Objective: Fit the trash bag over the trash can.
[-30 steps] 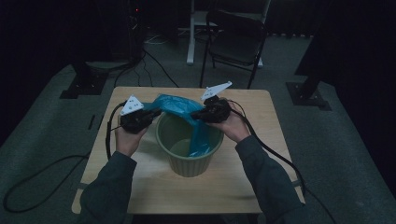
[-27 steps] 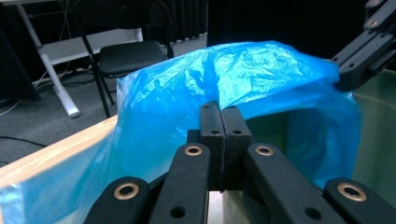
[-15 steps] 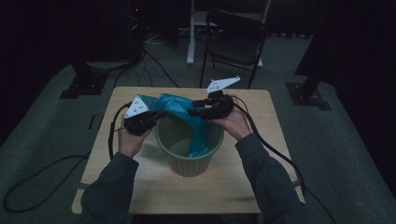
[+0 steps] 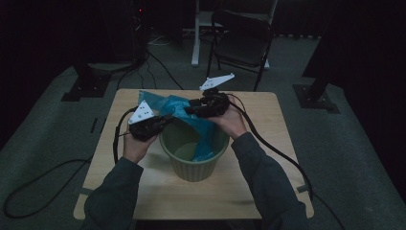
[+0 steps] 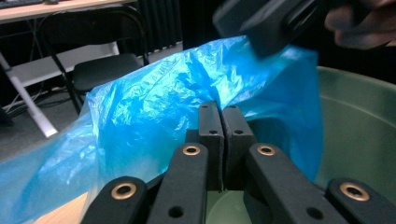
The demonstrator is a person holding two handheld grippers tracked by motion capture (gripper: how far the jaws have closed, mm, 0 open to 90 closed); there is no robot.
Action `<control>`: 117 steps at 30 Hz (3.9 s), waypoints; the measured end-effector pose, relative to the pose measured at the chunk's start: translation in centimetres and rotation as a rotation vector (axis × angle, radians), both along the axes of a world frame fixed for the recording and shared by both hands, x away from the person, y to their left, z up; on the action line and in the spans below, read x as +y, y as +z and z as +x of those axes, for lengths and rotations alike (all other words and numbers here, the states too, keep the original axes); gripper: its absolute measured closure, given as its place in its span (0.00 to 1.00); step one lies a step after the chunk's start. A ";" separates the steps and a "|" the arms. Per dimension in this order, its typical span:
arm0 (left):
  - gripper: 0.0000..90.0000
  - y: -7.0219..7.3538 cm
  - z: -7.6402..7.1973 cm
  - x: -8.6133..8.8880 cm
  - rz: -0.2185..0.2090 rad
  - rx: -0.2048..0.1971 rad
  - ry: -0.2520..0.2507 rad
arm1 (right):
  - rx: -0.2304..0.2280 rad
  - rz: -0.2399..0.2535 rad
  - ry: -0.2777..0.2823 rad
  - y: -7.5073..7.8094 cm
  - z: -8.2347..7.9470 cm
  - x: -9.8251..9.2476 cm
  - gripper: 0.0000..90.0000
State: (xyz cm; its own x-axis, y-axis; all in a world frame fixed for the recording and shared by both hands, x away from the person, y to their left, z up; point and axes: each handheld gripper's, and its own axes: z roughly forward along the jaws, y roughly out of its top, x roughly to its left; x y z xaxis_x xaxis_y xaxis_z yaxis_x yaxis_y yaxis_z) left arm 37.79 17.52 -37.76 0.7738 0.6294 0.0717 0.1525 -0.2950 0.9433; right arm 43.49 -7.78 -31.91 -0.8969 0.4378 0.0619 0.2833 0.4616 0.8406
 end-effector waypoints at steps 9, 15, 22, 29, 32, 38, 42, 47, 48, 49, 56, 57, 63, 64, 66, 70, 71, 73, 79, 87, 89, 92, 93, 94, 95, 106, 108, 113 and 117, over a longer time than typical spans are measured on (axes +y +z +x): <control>0.92 -0.2 0.1 0.5 -0.037 0.022 -0.015 | 0.005 -0.087 0.025 -1.2 -0.5 0.4 0.99; 0.85 0.5 0.0 2.0 -0.102 0.021 0.029 | 0.008 -0.111 0.019 -1.8 -0.9 -0.3 0.99; 0.75 1.4 1.1 2.0 -0.089 0.044 0.062 | -0.007 -0.148 0.055 -2.4 -1.6 -0.5 0.99; 0.67 1.5 2.7 0.7 -0.059 0.101 0.064 | -0.019 -0.169 0.096 -2.7 -2.1 -0.2 0.99; 0.62 1.2 3.2 0.4 -0.052 0.129 0.048 | -0.017 -0.168 0.105 -2.8 -2.1 -0.2 0.99; 0.84 0.6 3.1 -0.7 0.015 0.121 0.041 | -0.016 -0.173 0.102 -2.9 -2.1 -0.4 0.97; 0.93 0.5 2.7 -0.9 0.053 0.096 0.041 | -0.028 -0.144 0.067 -2.5 -1.9 -0.9 0.83; 0.95 0.4 2.2 -1.2 0.065 0.071 0.029 | -0.039 -0.059 0.002 -1.3 -1.1 -1.4 0.75; 0.95 0.4 2.0 -1.3 0.066 0.067 0.028 | -0.043 -0.057 -0.012 -1.1 -1.0 -1.3 0.73; 0.95 0.4 1.9 -1.4 0.071 0.064 0.026 | -0.045 -0.054 -0.021 -1.0 -0.8 -1.1 0.72; 0.96 0.2 1.6 -1.7 0.075 0.053 0.008 | -0.057 -0.004 -0.029 -0.1 -0.5 -0.6 0.68; 0.96 0.2 1.5 -1.8 0.073 0.046 0.002 | -0.058 -0.016 -0.035 -0.2 -0.5 -0.4 0.67; 0.96 0.5 0.5 -1.9 0.082 0.005 -0.019 | -0.056 -0.122 -0.037 -1.2 -0.2 0.7 0.77; 0.96 0.5 0.5 -1.9 0.082 0.005 -0.019 | -0.056 -0.122 -0.037 -1.2 -0.2 0.7 0.77; 0.95 0.5 0.3 -1.7 0.075 0.004 -0.022 | -0.070 -0.163 -0.006 -1.7 -0.6 0.7 0.92; 0.90 0.9 0.1 -1.2 0.063 -0.016 0.007 | -0.080 -0.191 0.014 -2.3 -1.2 0.6 0.99; 0.88 1.0 0.2 -1.1 0.061 -0.017 0.013 | -0.089 -0.201 0.021 -2.5 -1.4 0.5 0.99; 0.87 1.4 0.3 -0.9 0.055 -0.013 0.023 | -0.100 -0.204 0.024 -2.7 -1.7 0.4 1.00; 0.82 1.9 1.3 -1.4 0.055 0.022 0.005 | -0.132 -0.192 0.037 -2.6 -2.1 0.2 1.00; 0.73 1.2 2.2 -2.1 0.061 0.092 -0.066 | -0.156 -0.180 0.035 -2.3 -2.3 0.1 1.00; 0.71 1.1 2.2 -2.2 0.064 0.097 -0.075 | -0.158 -0.178 0.034 -2.3 -2.3 0.1 1.00; 0.78 1.0 2.2 -2.6 0.099 0.094 -0.067 | -0.160 -0.176 0.034 -2.3 -2.3 0.1 1.00; 0.83 1.0 2.2 -2.6 0.106 0.093 -0.060 | -0.161 -0.177 0.035 -2.3 -2.3 0.1 1.00; 0.88 1.0 2.2 -2.6 0.107 0.090 -0.056 | -0.163 -0.183 0.038 -2.4 -2.3 0.1 1.00; 0.93 1.0 2.2 -2.6 0.107 0.090 -0.056 | -0.163 -0.183 0.038 -2.4 -2.3 0.1 1.00; 1.00 1.1 2.0 -1.8 0.104 0.078 -0.021 | -0.178 -0.224 0.033 -2.9 -2.8 -0.3 1.00; 1.00 1.1 2.0 -1.6 0.102 0.075 -0.015 | -0.179 -0.222 0.030 -2.9 -2.8 -0.4 1.00; 1.00 1.2 2.2 -1.1 0.099 0.077 0.014 | -0.188 -0.234 0.030 -2.9 -3.3 -1.1 1.00; 1.00 1.1 2.3 -0.7 0.109 0.080 0.037 | -0.193 -0.244 0.026 -2.9 -3.7 -1.7 1.00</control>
State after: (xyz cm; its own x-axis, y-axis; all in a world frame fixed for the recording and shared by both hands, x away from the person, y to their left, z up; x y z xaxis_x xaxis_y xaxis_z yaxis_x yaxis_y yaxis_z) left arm 40.06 16.83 -36.70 0.7559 0.6498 0.0805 0.2383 -0.3876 0.8905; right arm 39.80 -9.52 -34.82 -0.8931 0.3951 -0.2152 0.1142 0.6618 0.7409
